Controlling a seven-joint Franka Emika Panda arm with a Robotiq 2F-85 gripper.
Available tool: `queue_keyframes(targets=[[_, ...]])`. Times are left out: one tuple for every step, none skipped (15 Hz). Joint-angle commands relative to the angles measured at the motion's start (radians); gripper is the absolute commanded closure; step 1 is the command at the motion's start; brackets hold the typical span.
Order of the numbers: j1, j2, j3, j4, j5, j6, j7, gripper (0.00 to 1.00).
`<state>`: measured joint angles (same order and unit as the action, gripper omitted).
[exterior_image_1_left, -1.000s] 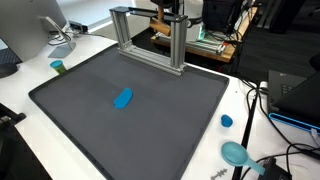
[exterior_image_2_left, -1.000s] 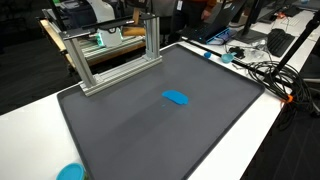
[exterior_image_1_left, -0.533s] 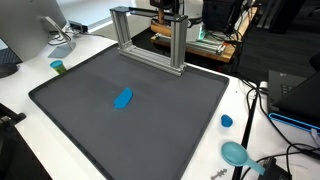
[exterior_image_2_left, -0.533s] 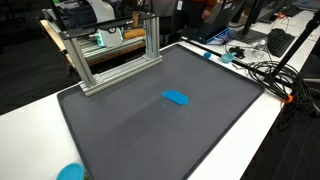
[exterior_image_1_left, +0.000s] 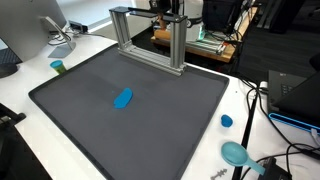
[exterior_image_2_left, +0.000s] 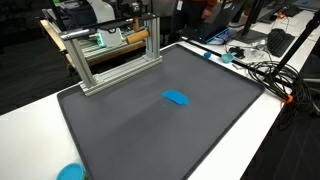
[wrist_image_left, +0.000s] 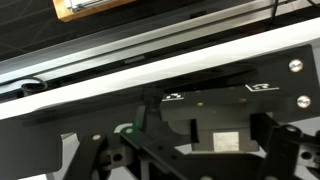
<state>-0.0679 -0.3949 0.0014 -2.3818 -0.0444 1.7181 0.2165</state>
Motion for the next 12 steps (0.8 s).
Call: queue_keyframes(targets=[[0.004,-0.046,0.02,-0.033,-0.037,-0.018,0.013,0.0],[0.009,-0.05,0.013,-0.035,-0.01,-0.017,0.003,0.0],[0.012,-0.05,0.007,-0.034,0.007,-0.022,-0.013,0.0],[0.014,-0.052,0.004,-0.034,0.011,-0.025,-0.02,0.0],[0.015,-0.053,0.0,-0.036,0.02,-0.024,-0.029,0.0],[0.018,-0.053,-0.015,-0.036,0.061,-0.024,-0.047,0.0],[0.015,-0.051,-0.019,-0.038,0.07,-0.028,-0.047,0.0],[0.013,-0.051,-0.024,-0.04,0.08,-0.026,-0.054,0.0],[0.012,-0.05,-0.028,-0.042,0.085,-0.025,-0.058,0.0],[0.011,-0.048,-0.032,-0.044,0.089,-0.024,-0.059,0.25],[0.011,-0.047,-0.036,-0.045,0.096,-0.026,-0.064,0.26],[0.014,-0.043,-0.041,-0.044,0.112,-0.032,-0.078,0.07]])
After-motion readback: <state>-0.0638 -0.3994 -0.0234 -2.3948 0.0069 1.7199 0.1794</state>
